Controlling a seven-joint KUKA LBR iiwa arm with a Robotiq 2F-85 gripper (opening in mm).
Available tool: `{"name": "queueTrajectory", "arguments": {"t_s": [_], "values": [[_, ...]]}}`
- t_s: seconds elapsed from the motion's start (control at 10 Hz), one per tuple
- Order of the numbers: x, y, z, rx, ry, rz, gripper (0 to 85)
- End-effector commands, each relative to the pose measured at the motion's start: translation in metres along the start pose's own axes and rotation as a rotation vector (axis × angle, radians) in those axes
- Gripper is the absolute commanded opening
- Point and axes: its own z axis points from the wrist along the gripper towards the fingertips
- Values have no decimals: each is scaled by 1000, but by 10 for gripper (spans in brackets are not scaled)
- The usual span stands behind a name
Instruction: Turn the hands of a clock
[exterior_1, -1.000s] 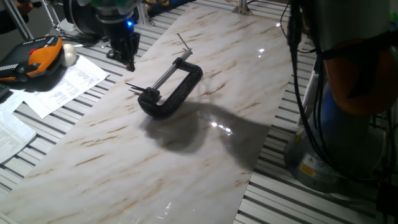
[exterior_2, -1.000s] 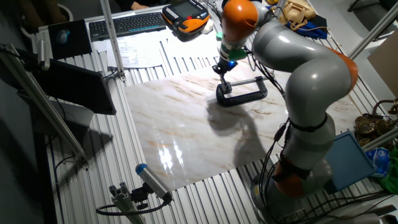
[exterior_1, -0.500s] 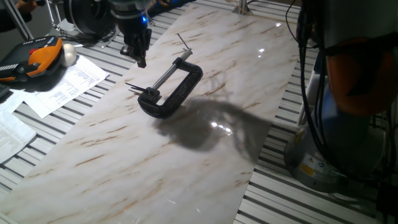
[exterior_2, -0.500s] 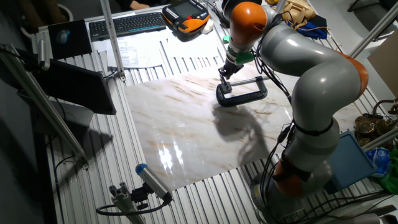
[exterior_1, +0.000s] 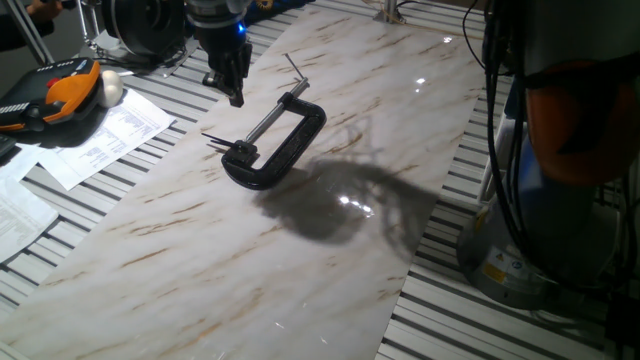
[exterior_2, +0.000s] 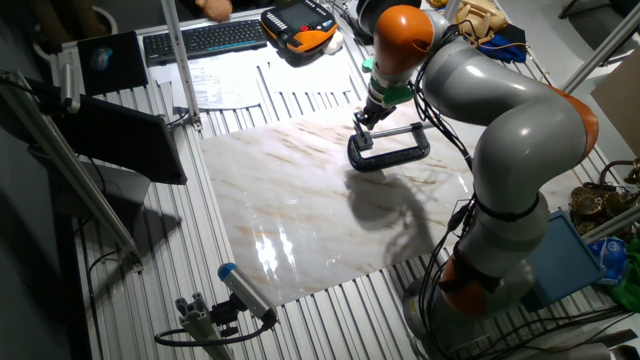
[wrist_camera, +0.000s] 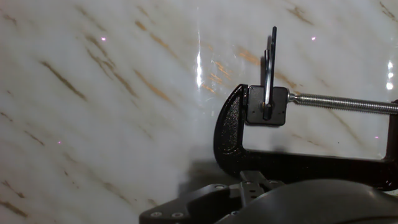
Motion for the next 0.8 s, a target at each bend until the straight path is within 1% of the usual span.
{"name": "queueTrajectory", "arguments": {"t_s": [0.0, 0.1, 0.4, 0.7], "values": [[1, -2, 0, 0, -2, -1, 0], [1, -2, 0, -4, -4, 2, 0], [-1, 1, 1, 0, -16, 14, 0], [-1, 0, 2, 1, -19, 16, 0]]}}
